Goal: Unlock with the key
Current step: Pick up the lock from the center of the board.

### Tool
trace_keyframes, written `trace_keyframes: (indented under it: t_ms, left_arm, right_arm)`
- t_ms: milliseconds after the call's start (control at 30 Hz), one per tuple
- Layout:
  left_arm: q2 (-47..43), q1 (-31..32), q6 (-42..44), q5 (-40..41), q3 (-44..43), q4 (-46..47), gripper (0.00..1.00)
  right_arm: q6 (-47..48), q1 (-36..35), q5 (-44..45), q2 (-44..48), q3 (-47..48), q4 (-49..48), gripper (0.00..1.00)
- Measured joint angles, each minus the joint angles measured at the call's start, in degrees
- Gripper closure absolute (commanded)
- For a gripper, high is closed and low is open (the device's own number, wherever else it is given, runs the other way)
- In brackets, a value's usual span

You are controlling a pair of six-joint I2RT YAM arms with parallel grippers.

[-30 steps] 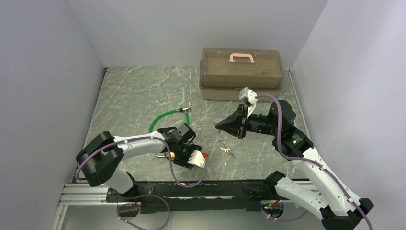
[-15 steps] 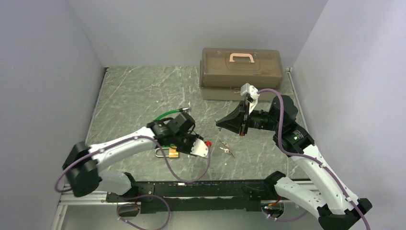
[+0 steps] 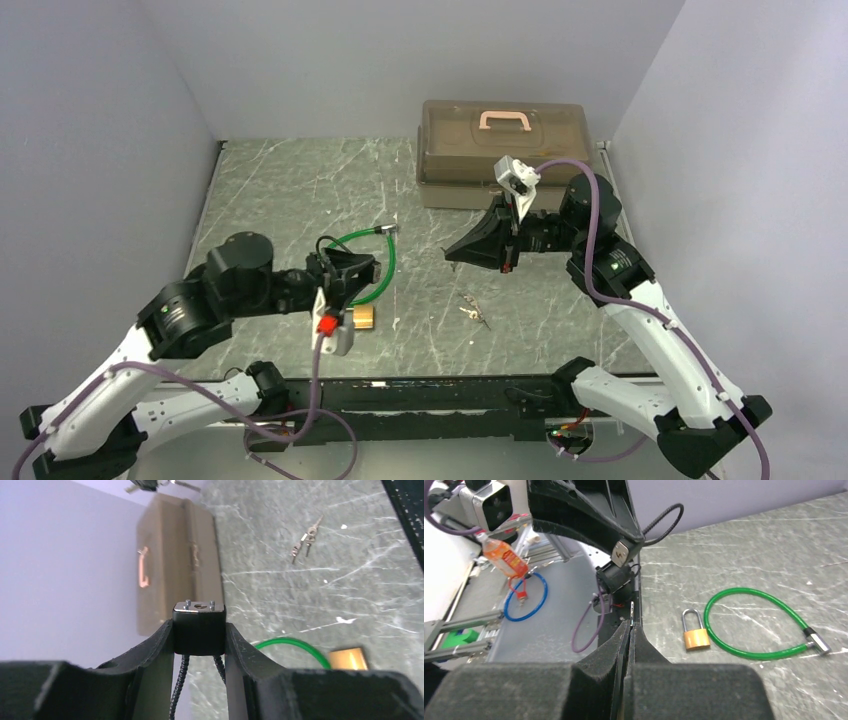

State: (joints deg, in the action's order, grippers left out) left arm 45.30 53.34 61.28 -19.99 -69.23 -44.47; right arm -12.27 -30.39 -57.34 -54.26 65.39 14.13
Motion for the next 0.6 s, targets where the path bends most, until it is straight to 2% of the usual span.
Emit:
trace_keyframes:
  t_ms: [300,600]
  left_arm:
    - [-4.3,1.1,11.9,-5.4,0.0,2.2,1.00]
    - [-3.9,3.6,16.5,-9.5,-1.2,5.3,1.00]
  right_arm:
    - [-0.9,0.0,-6.3,-4.1,2.3,0.2,1.00]
    - [-2.1,0.0,-10.3,-5.2,2.3,-1.7,1.00]
